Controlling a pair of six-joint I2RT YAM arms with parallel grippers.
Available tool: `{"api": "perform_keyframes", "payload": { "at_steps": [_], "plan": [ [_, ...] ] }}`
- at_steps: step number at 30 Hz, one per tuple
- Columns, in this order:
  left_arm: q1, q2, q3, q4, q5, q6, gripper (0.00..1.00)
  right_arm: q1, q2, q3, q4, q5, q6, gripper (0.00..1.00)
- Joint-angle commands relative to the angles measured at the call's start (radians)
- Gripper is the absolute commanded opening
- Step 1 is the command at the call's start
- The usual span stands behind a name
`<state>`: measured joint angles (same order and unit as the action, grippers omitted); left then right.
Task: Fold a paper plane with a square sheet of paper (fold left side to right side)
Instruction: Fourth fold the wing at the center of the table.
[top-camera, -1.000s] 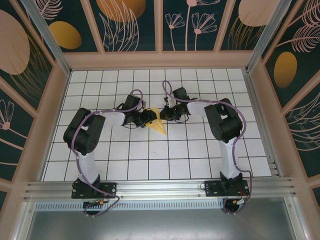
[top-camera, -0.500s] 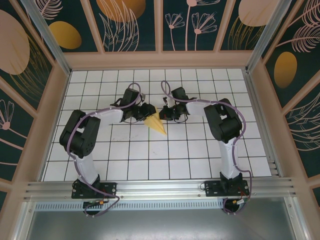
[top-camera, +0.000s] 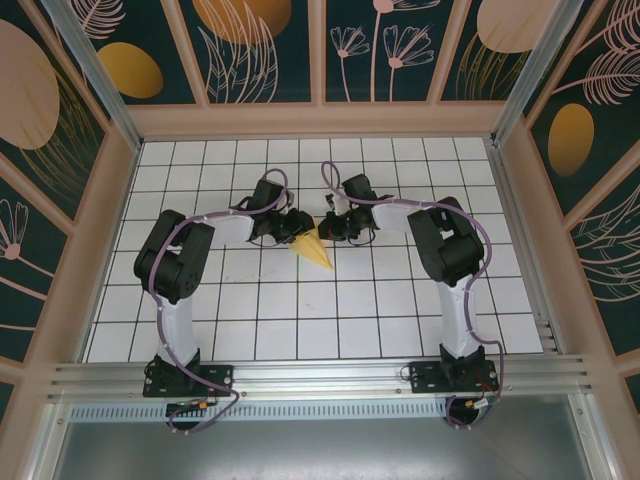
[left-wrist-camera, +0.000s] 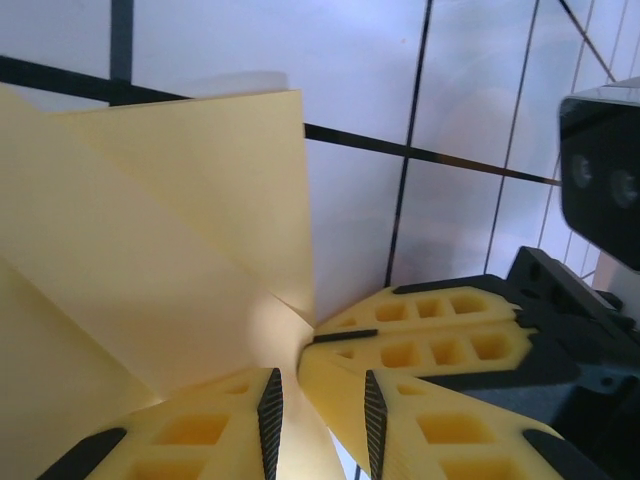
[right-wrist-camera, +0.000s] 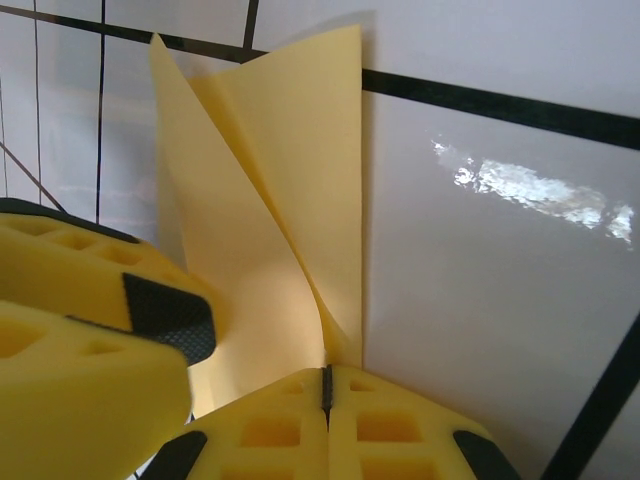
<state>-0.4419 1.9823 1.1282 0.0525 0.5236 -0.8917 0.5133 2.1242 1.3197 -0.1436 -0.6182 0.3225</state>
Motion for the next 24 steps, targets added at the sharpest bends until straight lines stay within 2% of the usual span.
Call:
{"api": "perform_keyframes", "payload": {
  "at_steps": [1, 9, 18, 24],
  "plan": [
    [0.011, 0.027, 0.015, 0.003, -0.007, 0.011, 0.32, 0.025, 0.056, -0.004, -0.071, 0.06, -0.018, 0.05],
    [0.012, 0.041, -0.032, 0.01, -0.038, 0.004, 0.32, 0.024, 0.051, 0.035, -0.079, 0.056, -0.02, 0.06],
    [0.012, 0.052, -0.076, 0.024, -0.063, -0.007, 0.3, 0.002, -0.039, 0.095, -0.091, 0.067, -0.008, 0.22],
    [0.012, 0.057, -0.081, 0.03, -0.062, -0.012, 0.29, -0.018, -0.164, 0.041, -0.113, 0.093, -0.015, 0.29]
  ]
}}
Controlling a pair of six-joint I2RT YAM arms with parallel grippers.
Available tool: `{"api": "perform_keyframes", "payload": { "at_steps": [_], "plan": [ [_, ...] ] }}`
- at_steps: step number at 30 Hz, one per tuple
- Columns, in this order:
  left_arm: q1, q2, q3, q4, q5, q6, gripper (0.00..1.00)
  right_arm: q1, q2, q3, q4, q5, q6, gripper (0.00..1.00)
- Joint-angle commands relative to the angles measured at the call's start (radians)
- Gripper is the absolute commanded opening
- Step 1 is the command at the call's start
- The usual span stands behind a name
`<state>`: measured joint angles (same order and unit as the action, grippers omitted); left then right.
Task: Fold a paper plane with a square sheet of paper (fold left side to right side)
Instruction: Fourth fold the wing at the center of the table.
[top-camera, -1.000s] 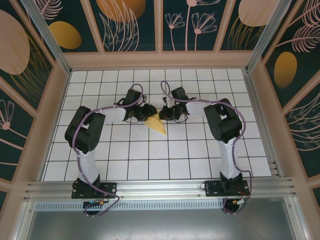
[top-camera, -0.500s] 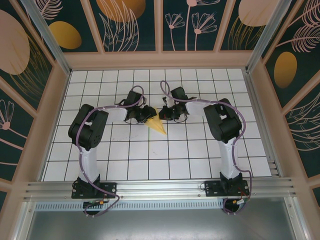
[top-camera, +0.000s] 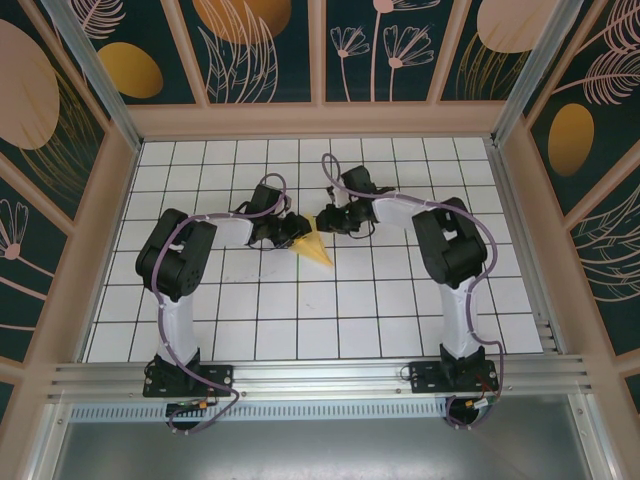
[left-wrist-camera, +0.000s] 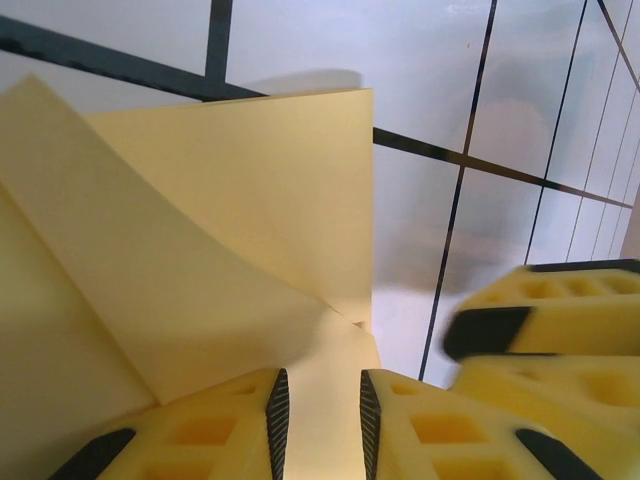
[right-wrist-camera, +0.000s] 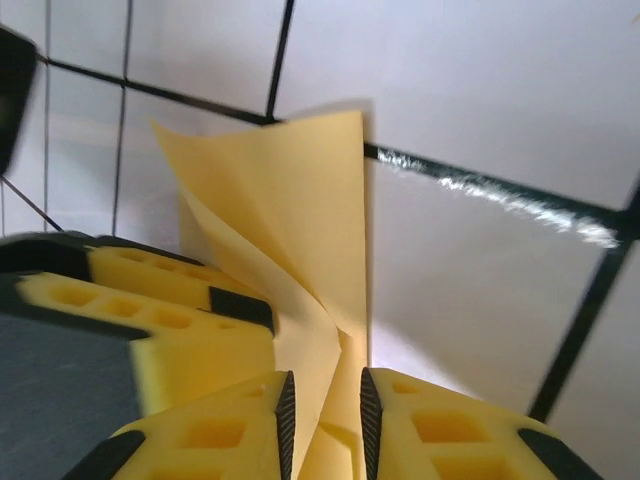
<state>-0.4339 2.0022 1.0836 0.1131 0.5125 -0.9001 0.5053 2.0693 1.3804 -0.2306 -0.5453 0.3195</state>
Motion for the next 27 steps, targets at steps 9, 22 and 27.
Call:
{"api": "perform_keyframes", "payload": {
  "at_steps": [9, 22, 27],
  "plan": [
    [0.004, 0.027, -0.036, -0.035, -0.057, 0.001, 0.29, 0.06, -0.2, -0.191, 0.015, -0.168, 0.029, 0.24],
    [0.005, 0.027, -0.033, -0.041, -0.059, 0.006, 0.29, 0.091, -0.125, -0.207, 0.016, -0.103, 0.046, 0.23],
    [0.004, 0.027, -0.033, -0.041, -0.057, 0.006, 0.29, 0.09, -0.108, -0.208, -0.009, -0.076, 0.034, 0.23]
  ]
}}
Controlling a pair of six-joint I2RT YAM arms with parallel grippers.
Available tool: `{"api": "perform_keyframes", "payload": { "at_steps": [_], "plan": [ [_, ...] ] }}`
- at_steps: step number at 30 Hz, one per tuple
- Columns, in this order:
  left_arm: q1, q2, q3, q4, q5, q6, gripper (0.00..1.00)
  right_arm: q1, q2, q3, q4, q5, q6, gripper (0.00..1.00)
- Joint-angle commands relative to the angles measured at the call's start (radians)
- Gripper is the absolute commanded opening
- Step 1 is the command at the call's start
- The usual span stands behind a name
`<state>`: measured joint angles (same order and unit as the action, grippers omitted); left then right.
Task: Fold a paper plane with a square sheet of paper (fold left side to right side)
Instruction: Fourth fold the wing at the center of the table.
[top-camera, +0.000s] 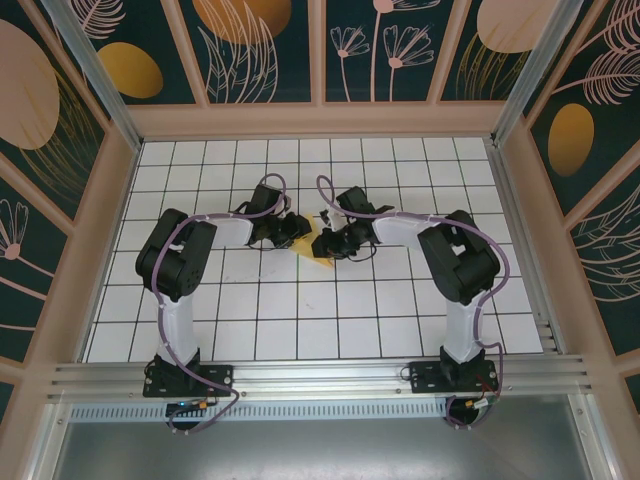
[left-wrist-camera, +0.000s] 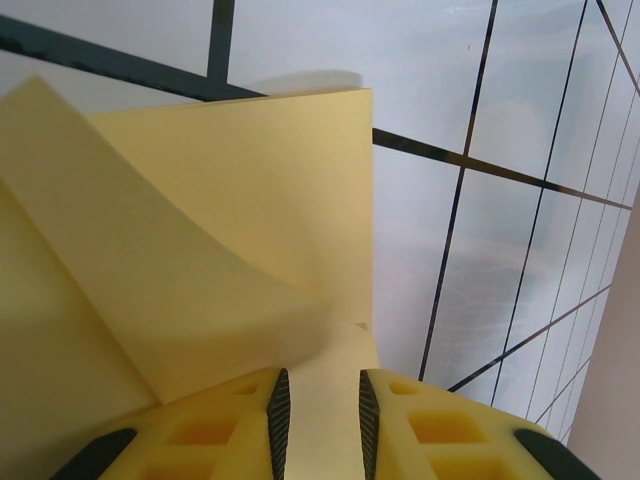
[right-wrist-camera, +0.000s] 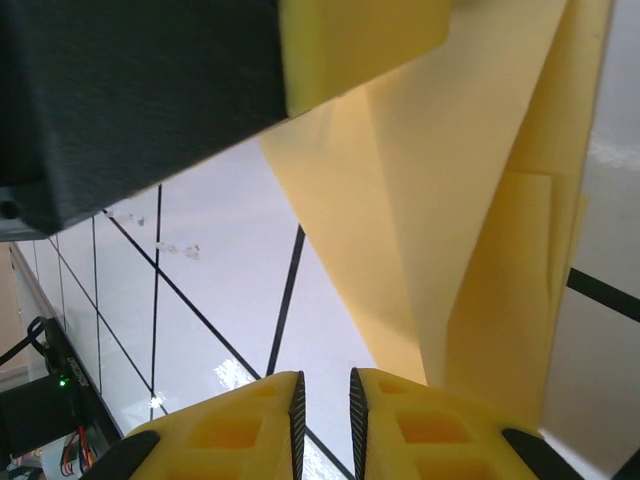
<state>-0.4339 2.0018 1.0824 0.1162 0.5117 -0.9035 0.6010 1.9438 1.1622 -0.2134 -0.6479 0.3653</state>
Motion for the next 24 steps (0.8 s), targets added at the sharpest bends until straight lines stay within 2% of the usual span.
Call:
{"api": "perform_keyframes", "payload": {
  "at_steps": [1, 12, 24],
  "plan": [
    [0.004, 0.028, -0.03, -0.044, -0.056, 0.011, 0.29, -0.007, 0.018, 0.008, -0.026, 0.028, -0.012, 0.23],
    [0.004, 0.029, -0.027, -0.046, -0.055, 0.012, 0.29, -0.007, 0.028, -0.003, -0.046, 0.065, -0.025, 0.23],
    [0.004, 0.032, -0.021, -0.053, -0.056, 0.015, 0.29, -0.007, 0.045, -0.028, -0.045, 0.049, -0.022, 0.23]
  ]
}}
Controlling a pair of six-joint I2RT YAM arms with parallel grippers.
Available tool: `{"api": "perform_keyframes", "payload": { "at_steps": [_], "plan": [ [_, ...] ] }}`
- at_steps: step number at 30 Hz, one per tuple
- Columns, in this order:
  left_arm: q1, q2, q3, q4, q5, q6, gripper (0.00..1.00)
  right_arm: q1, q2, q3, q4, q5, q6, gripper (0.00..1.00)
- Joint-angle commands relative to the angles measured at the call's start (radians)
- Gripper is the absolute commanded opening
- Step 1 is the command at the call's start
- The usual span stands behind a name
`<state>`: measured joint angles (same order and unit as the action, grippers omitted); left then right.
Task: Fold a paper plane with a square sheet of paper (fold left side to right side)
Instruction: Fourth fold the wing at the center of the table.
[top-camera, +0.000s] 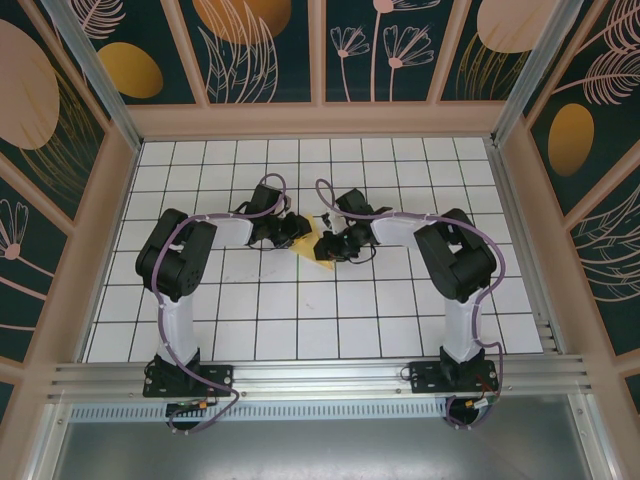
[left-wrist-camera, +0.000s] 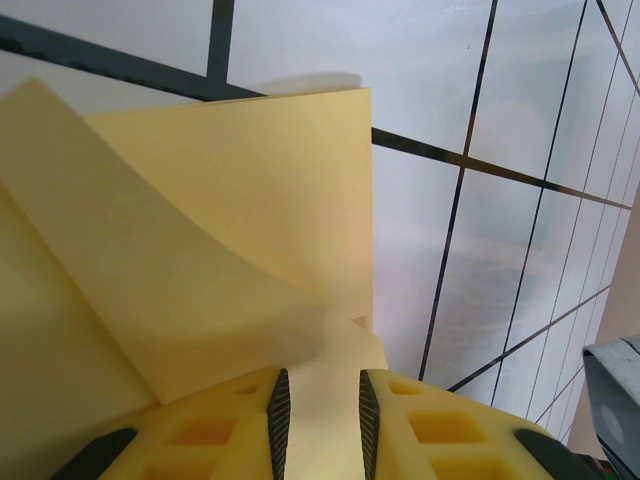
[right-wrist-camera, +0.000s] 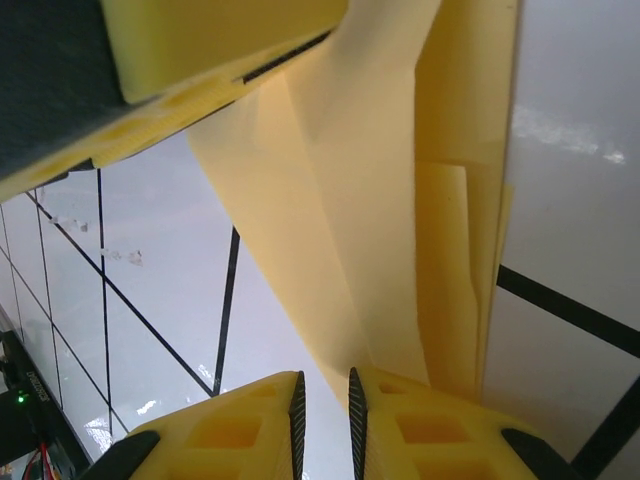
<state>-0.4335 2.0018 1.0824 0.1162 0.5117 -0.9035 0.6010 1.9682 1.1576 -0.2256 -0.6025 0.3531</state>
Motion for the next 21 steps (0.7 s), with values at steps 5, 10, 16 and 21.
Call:
{"api": "perform_keyframes", "payload": {
  "at_steps": [5, 10, 16, 21],
  "plan": [
    [0.004, 0.032, -0.019, -0.055, -0.058, 0.017, 0.29, -0.007, 0.02, -0.041, -0.032, 0.019, -0.009, 0.23],
    [0.004, 0.033, -0.022, -0.054, -0.058, 0.017, 0.29, -0.008, 0.015, -0.053, -0.04, 0.038, -0.008, 0.23],
    [0.004, 0.035, -0.023, -0.053, -0.059, 0.016, 0.29, -0.012, -0.02, -0.049, -0.034, 0.026, -0.012, 0.23],
    [0.003, 0.037, -0.024, -0.053, -0.063, 0.016, 0.29, -0.013, -0.019, -0.007, -0.101, 0.07, -0.038, 0.23]
  ]
}}
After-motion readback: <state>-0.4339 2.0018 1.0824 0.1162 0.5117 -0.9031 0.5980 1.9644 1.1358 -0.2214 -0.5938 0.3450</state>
